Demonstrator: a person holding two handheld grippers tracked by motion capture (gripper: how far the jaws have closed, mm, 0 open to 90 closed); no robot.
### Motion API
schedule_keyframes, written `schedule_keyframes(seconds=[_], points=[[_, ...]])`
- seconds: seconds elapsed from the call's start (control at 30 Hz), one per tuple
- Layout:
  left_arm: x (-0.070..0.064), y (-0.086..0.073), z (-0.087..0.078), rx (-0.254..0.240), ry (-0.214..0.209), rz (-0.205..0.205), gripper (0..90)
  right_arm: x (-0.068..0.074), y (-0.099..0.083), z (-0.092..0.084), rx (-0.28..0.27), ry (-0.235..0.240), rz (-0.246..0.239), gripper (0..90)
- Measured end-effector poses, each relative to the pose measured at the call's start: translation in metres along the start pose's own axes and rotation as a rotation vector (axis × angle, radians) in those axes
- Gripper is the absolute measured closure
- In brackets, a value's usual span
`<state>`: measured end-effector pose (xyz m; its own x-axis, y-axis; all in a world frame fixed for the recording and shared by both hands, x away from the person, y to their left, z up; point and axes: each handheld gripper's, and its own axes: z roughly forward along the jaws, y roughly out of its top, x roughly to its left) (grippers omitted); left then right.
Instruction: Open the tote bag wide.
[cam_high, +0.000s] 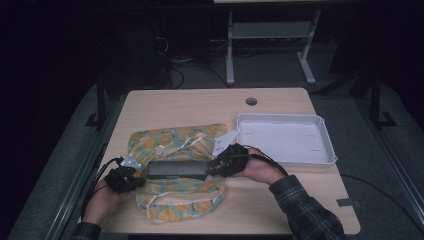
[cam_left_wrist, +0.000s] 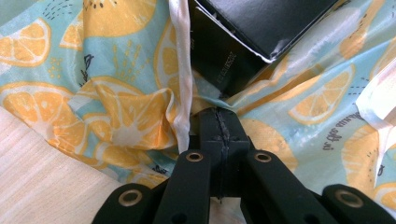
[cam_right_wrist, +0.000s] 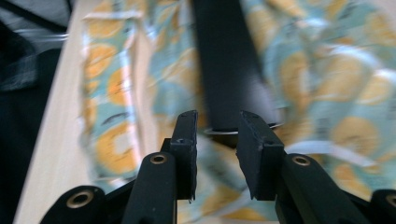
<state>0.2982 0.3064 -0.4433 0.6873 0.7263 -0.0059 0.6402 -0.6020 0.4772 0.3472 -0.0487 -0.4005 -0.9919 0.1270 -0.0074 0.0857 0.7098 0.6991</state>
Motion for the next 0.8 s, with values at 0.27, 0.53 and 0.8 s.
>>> schedule_keyframes(seconds=[0.27,0.53,0.8], points=[[0.000,0.000,0.000,0.000,0.000,0.004,89.6,-0.018,0.025,0.013,-0.046,-0.056,0.014,64.1],[0.001,0.000,0.000,0.002,-0.005,0.004,89.6,-0.033,0.043,0.045,-0.032,-0.047,0.048,65.6],[0.004,-0.002,0.000,-0.007,-0.029,-0.020,89.6,-0.043,0.042,0.065,0.027,-0.097,0.072,89.2]])
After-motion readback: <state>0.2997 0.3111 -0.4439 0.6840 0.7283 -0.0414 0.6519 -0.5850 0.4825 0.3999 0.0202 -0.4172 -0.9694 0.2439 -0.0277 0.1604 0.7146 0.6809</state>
